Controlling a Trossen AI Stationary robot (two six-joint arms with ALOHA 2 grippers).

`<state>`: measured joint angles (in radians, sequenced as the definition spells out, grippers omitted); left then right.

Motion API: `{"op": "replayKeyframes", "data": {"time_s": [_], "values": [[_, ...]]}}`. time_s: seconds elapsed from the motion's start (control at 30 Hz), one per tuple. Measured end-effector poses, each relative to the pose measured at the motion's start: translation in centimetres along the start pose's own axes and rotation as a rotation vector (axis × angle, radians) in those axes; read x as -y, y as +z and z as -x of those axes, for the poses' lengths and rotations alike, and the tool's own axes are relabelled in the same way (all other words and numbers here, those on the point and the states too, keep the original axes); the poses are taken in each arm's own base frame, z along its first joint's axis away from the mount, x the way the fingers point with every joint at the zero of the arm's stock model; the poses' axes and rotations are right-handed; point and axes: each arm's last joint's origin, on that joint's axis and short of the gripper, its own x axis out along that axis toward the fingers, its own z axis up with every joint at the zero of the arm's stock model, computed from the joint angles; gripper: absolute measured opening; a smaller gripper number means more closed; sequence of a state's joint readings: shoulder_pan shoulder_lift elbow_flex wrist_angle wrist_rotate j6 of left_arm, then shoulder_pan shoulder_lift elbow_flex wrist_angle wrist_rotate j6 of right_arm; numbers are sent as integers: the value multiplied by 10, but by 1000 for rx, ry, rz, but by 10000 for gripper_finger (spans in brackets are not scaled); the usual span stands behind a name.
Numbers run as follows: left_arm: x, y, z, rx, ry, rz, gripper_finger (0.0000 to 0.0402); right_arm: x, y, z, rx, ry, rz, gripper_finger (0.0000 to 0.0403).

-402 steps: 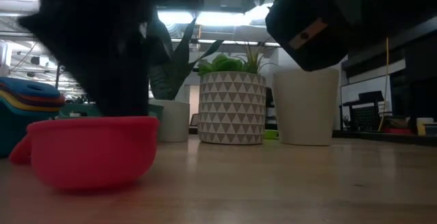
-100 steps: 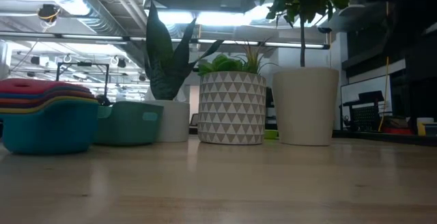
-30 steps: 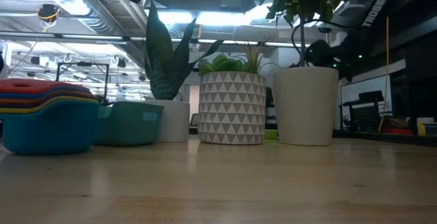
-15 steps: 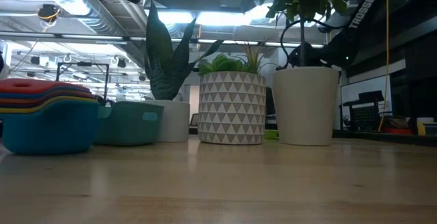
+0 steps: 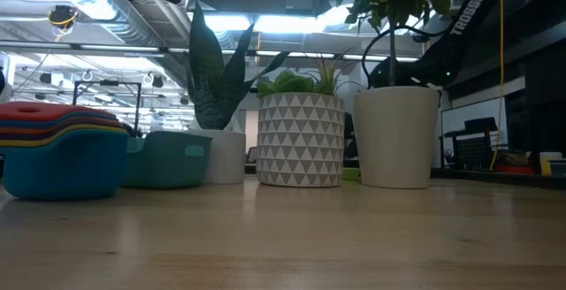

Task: Nest measuring cups in basket
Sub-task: Stack the green measuring cup into the red measuring cup

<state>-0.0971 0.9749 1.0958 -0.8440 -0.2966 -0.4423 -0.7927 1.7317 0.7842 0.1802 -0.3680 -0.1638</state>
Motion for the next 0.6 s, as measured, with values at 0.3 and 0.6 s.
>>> {"op": "replayKeyframes", "data": {"time_s": [0.3, 0.6], "values": [[0, 0, 0, -1, -2, 0, 69, -1, -8, -9, -30, 9, -4, 117], [0, 0, 0, -2, -4, 0, 69, 1, -11, -14, -43, -46, 22, 117]]}}
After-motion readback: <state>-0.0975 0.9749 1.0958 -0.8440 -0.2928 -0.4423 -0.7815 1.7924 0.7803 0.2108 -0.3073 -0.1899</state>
